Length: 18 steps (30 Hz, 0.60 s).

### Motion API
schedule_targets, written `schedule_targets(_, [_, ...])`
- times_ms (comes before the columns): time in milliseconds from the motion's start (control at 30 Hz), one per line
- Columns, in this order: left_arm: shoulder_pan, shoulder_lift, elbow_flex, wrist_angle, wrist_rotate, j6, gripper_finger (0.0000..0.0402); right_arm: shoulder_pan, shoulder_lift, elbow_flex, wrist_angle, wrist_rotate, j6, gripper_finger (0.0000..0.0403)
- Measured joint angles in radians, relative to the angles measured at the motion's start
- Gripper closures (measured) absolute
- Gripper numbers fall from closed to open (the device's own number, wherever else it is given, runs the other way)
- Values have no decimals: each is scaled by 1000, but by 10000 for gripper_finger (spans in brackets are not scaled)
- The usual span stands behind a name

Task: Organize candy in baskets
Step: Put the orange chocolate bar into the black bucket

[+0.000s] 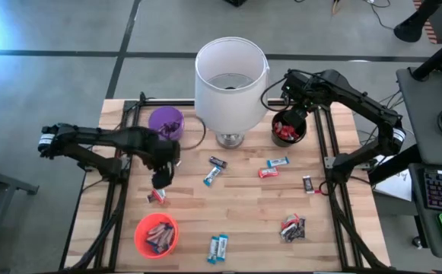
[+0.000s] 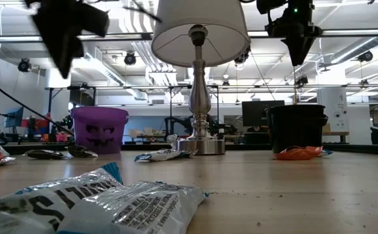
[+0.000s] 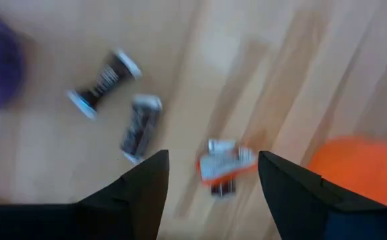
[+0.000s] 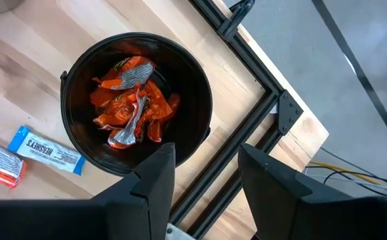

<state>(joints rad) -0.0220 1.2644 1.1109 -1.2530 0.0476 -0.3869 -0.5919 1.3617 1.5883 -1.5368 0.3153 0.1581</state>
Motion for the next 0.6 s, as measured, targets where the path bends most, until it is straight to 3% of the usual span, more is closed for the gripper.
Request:
schedule_targets(133, [-39, 0, -89, 0, 39, 37, 192, 0, 0, 0, -1, 0, 1, 245])
schedule_targets(300, [-64, 0, -146, 11, 9, 115, 192, 0, 0, 0, -1, -1, 15, 245])
schedule_targets(600, [-100, -1, -207, 175, 48, 240, 192, 0, 0, 0, -2, -8, 27, 245])
